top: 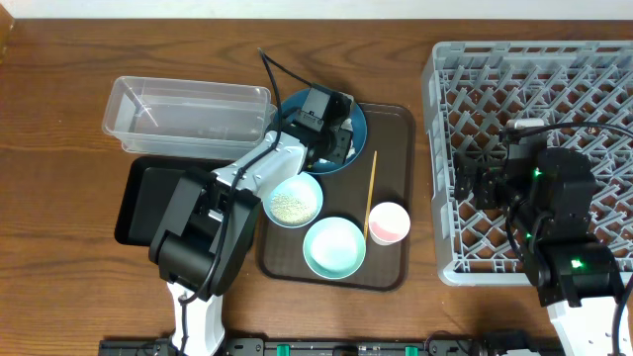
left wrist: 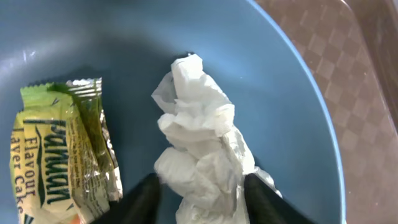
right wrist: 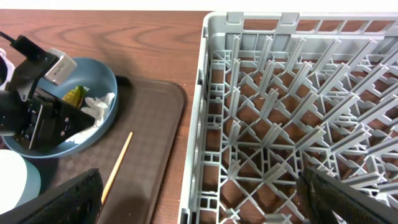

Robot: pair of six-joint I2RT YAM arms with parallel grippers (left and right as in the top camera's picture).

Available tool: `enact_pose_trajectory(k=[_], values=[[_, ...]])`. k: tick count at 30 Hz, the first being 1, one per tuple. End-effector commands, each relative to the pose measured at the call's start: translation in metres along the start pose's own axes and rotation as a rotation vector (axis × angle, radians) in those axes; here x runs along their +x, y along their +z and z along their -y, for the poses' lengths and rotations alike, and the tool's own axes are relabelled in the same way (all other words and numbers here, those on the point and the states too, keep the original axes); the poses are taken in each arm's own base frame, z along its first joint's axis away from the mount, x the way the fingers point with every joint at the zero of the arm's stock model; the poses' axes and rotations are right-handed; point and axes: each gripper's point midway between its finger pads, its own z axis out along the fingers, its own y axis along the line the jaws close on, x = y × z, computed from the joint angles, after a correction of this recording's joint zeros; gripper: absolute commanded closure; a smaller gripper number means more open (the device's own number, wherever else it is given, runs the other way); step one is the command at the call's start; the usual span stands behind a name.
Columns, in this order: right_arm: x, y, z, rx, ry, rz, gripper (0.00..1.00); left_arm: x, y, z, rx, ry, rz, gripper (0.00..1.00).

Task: Sort waste into correct bins and load items into the dishwasher rack
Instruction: 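Carry the tissue with the left gripper into the clear plastic bin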

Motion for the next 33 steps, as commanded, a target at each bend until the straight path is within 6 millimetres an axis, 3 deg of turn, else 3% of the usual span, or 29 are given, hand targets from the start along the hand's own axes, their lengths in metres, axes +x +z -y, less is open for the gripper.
enact_pose_trajectory(k=[1, 8, 13, 15, 19, 23, 26, 31, 33], values=[[-0.009, -0.004, -0.002, -0.010, -0.010, 0.021, 0.01, 0.002, 0.002, -0.002, -0.013, 0.004, -0.011, 0.66], [-0.009, -0.004, -0.002, -0.010, -0.010, 0.021, 0.01, 0.004, 0.002, -0.002, -0.015, 0.002, -0.020, 0.92], [-0.009, -0.004, -0.002, -0.009, -0.011, 0.021, 0.01, -0.001, -0.004, -0.002, -0.018, 0.003, -0.005, 0.94], [-0.009, -0.004, -0.002, -0.009, -0.011, 0.021, 0.01, -0.011, -0.017, -0.002, -0.022, 0.003, 0.030, 0.94], [-0.010, -0.004, -0.002, -0.009, -0.011, 0.022, 0.01, -0.047, -0.065, -0.005, -0.025, -0.002, 0.155, 0.94], [-0.010, -0.004, -0.002, -0.009, -0.011, 0.022, 0.01, -0.080, -0.126, -0.039, -0.149, -0.044, 0.302, 0.94], [-0.010, -0.004, -0.002, -0.009, -0.011, 0.022, 0.01, -0.084, -0.158, -0.075, -0.269, -0.098, 0.345, 0.94], [-0.010, -0.004, -0.002, -0.009, -0.011, 0.025, 0.01, -0.065, -0.174, -0.132, -0.384, -0.194, 0.296, 0.93], [-0.011, -0.004, -0.002, -0.009, -0.011, 0.026, 0.01, -0.057, -0.175, -0.145, -0.403, -0.221, 0.270, 0.87]])
